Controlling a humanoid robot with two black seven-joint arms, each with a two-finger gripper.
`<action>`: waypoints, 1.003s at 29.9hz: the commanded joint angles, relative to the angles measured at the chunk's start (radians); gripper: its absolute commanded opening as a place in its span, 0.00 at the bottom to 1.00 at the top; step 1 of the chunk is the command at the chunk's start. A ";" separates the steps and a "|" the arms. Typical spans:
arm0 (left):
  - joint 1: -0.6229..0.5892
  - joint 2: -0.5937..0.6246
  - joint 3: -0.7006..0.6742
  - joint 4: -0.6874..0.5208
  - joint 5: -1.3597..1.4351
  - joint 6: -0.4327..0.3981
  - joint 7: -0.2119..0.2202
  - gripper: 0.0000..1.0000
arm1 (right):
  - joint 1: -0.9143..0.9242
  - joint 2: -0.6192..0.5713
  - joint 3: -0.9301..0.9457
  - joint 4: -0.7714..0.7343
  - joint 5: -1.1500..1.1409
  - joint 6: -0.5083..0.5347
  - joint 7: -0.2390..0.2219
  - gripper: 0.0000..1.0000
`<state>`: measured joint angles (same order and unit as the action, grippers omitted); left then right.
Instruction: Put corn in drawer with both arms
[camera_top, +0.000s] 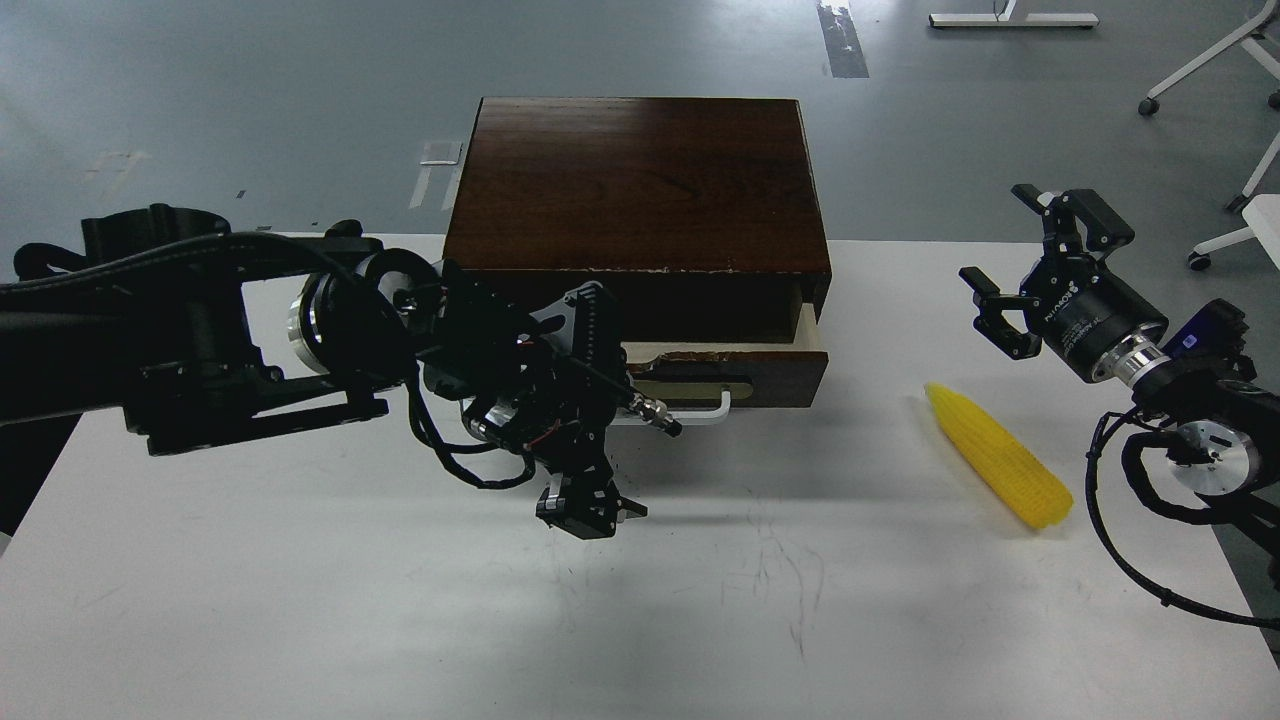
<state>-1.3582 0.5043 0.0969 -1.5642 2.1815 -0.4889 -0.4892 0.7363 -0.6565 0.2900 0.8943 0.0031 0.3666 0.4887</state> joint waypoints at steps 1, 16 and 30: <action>0.005 0.023 0.000 -0.040 0.000 0.000 0.000 0.98 | -0.002 0.000 0.000 0.000 0.000 0.000 0.000 1.00; -0.004 0.066 -0.020 -0.092 0.000 0.000 0.000 0.98 | -0.003 0.002 -0.002 0.000 0.000 0.000 0.000 1.00; -0.019 0.195 -0.282 -0.091 -0.697 0.000 0.000 0.98 | -0.017 -0.009 -0.006 0.000 0.000 0.002 0.000 1.00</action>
<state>-1.3865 0.6615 -0.1452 -1.6701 1.7041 -0.4888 -0.4884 0.7254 -0.6643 0.2845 0.8941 0.0031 0.3670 0.4887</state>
